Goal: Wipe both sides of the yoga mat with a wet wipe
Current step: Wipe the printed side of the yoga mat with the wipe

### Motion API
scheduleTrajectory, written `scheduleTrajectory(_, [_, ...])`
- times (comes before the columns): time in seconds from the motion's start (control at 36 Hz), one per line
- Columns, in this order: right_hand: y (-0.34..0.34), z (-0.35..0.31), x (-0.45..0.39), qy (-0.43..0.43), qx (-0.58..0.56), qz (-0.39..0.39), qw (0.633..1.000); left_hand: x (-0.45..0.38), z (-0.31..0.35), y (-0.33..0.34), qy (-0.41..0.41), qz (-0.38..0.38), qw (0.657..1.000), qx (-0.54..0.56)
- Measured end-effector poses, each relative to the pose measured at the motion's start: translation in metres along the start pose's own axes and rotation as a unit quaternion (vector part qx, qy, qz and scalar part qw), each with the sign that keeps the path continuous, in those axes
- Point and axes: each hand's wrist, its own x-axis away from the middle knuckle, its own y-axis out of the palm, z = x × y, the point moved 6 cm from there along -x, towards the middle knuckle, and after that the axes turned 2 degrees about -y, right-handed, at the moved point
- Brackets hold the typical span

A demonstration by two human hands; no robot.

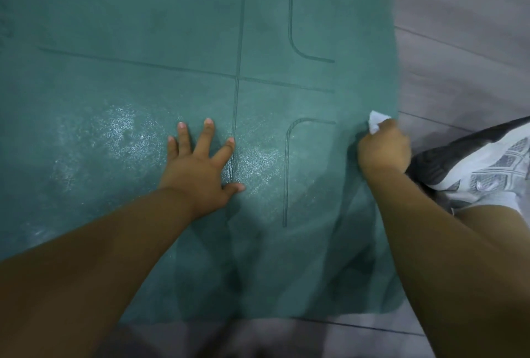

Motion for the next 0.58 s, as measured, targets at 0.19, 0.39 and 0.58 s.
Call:
scheduleTrajectory(0.19, [0.049,-0.060,0.131,-0.306,0.005,-0.133,0.943,0.000,-0.001,-0.002,0.000,-0.021,1.000,0.013])
scheduleTrajectory(0.39, [0.015,0.007,0.075,-0.039,-0.052,-0.085,0.994,0.024,-0.009,0.005,0.023,-0.051,0.998,0.010])
scheduleTrajectory(0.58, [0.034,0.015,0.133,0.057,-0.136,-0.088,0.985,0.069,-0.001,0.035,0.017,-0.014,0.999,0.031])
